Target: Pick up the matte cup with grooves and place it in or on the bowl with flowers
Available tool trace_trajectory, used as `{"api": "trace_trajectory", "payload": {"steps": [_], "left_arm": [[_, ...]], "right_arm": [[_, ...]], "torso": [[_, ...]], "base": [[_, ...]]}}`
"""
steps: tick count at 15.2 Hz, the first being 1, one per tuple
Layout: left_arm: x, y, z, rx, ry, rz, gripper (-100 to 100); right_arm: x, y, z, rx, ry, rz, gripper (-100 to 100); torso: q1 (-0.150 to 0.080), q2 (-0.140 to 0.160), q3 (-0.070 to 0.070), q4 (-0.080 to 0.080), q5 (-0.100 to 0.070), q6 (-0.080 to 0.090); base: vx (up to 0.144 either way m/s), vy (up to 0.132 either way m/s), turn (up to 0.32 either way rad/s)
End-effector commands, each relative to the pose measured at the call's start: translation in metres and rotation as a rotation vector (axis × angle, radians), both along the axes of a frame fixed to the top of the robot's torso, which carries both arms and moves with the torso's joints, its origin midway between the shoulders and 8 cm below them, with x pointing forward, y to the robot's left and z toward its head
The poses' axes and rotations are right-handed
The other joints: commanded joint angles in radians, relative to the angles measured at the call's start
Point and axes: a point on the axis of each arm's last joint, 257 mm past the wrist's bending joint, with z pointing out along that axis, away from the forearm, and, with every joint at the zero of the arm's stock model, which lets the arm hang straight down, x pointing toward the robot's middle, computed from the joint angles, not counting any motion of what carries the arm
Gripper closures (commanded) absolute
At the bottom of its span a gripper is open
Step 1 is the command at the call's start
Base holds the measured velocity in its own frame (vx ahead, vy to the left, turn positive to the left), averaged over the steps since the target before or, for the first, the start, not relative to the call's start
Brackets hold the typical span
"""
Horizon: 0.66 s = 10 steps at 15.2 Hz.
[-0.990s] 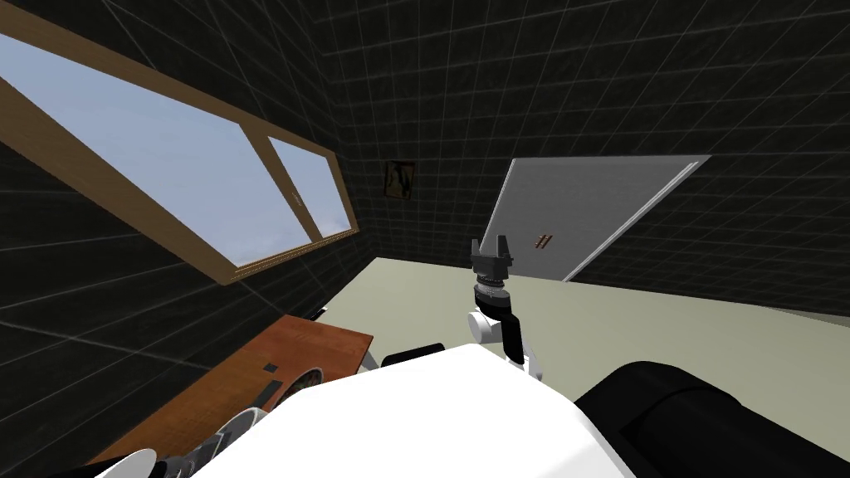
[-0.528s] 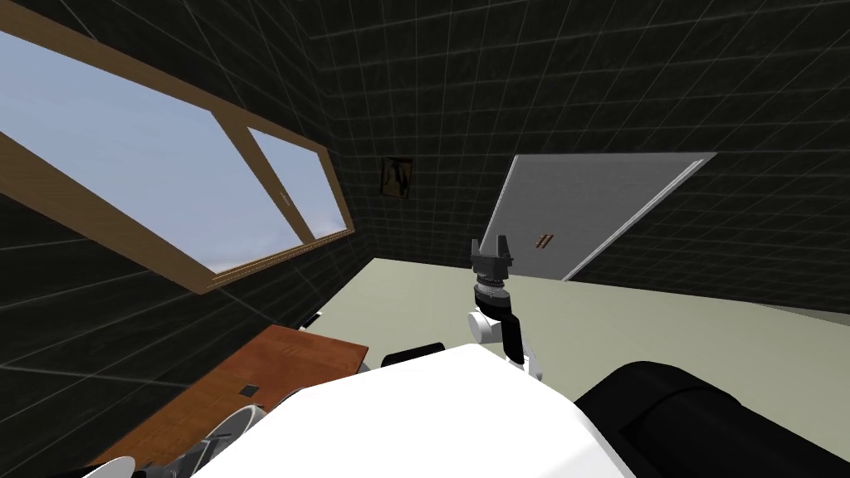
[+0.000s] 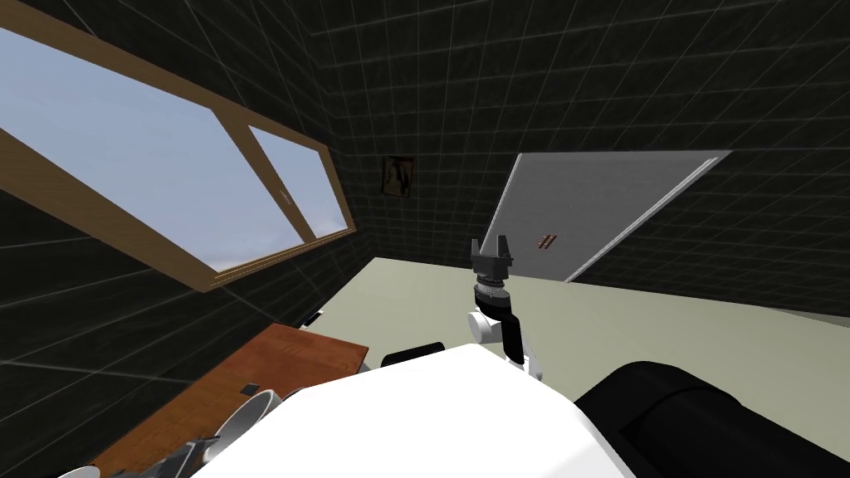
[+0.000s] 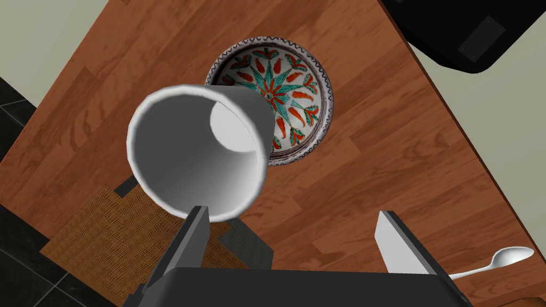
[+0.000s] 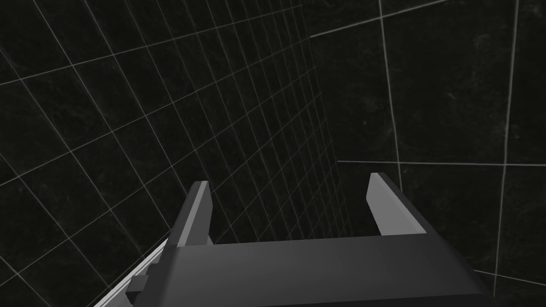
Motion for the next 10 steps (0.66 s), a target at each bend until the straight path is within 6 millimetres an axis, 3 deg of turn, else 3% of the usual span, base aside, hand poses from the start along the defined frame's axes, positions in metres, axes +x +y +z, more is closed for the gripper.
{"api": "trace_trajectory", "payload": {"steps": [1, 3, 10], "left_arm": [[-0.001, 0.0, 0.012, -0.002, 0.001, -0.004, -100], [-0.001, -0.001, 0.022, -0.002, 0.001, -0.01, -100], [-0.001, 0.001, 0.019, -0.003, 0.001, -0.009, -100]], "right_arm": [[0.0, 0.0, 0.0, 0.0, 0.0, 0.0, 0], [0.0, 0.0, 0.0, 0.0, 0.0, 0.0, 0], [0.0, 0.0, 0.0, 0.0, 0.0, 0.0, 0]], "torso": [[0.0, 0.0, 0.0, 0.0, 0.0, 0.0], [0.0, 0.0, 0.0, 0.0, 0.0, 0.0], [0.0, 0.001, 0.0, 0.0, 0.0, 0.0]], "base": [[0.007, 0.001, 0.024], [0.008, 0.0, 0.023], [0.001, 0.0, 0.002]]}}
